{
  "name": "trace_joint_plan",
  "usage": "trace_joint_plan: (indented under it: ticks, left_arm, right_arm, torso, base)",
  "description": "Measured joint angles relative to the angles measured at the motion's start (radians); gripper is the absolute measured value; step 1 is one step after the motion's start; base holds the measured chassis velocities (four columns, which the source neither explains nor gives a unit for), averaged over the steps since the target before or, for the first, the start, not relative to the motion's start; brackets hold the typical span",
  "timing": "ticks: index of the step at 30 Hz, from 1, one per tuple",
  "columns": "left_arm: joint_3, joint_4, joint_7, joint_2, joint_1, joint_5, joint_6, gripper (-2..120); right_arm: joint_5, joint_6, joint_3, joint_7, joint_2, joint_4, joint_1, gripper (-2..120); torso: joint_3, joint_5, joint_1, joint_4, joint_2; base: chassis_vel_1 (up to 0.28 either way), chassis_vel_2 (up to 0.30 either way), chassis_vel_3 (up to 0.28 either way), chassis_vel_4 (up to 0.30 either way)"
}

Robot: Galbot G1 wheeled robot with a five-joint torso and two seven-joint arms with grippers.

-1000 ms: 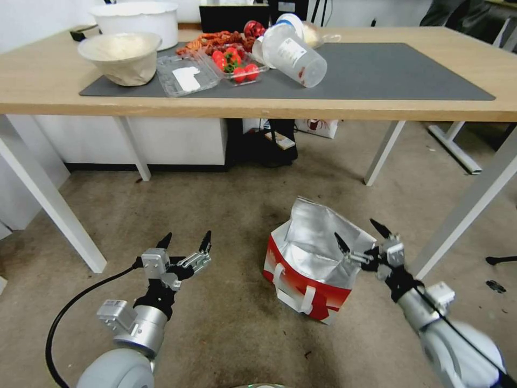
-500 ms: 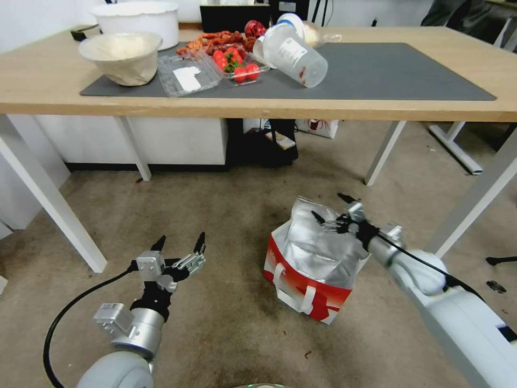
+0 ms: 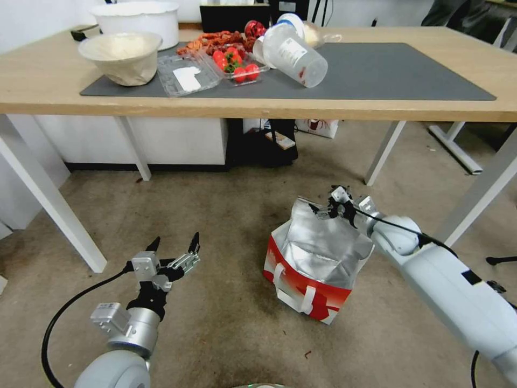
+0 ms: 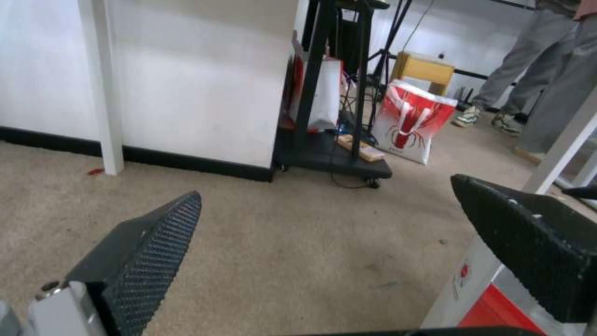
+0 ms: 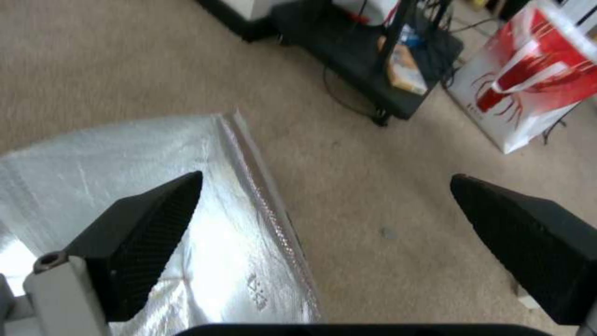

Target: Pick up the food delivery bag from the floor and place it on the table.

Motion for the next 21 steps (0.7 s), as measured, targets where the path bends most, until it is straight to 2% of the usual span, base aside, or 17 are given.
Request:
trace_joint_plan:
  ticks: [8,16,21]
  left_arm:
    - [-0.007,0.005,-0.002,0.002,-0.001,-0.006,0.000,100]
    - [-0.017,0.005,-0.008,0.004,0.001,-0.011,0.000,100]
    - [-0.022,0.003,-0.010,0.006,0.003,-0.013,0.000,100]
  right_arm:
    - [-0.042,-0.005,-0.077,-0.076,0.016,-0.093,0.084,100]
    - [-0.060,0.031,-0.108,-0.177,0.026,-0.166,0.128,100]
    - [-0.067,0.044,-0.112,-0.205,0.031,-0.191,0.140,100]
  torso:
    - [0.000,0.0000,0.000,0.0001,0.000]
    - [0.000,0.0000,0.000,0.0000,0.000]
    - [0.000,0.0000,0.000,0.0000,0.000]
  base:
    - [0.000,0.000,0.000,0.000]
    - [0.000,0.000,0.000,0.000]
    - [0.000,0.000,0.000,0.000]
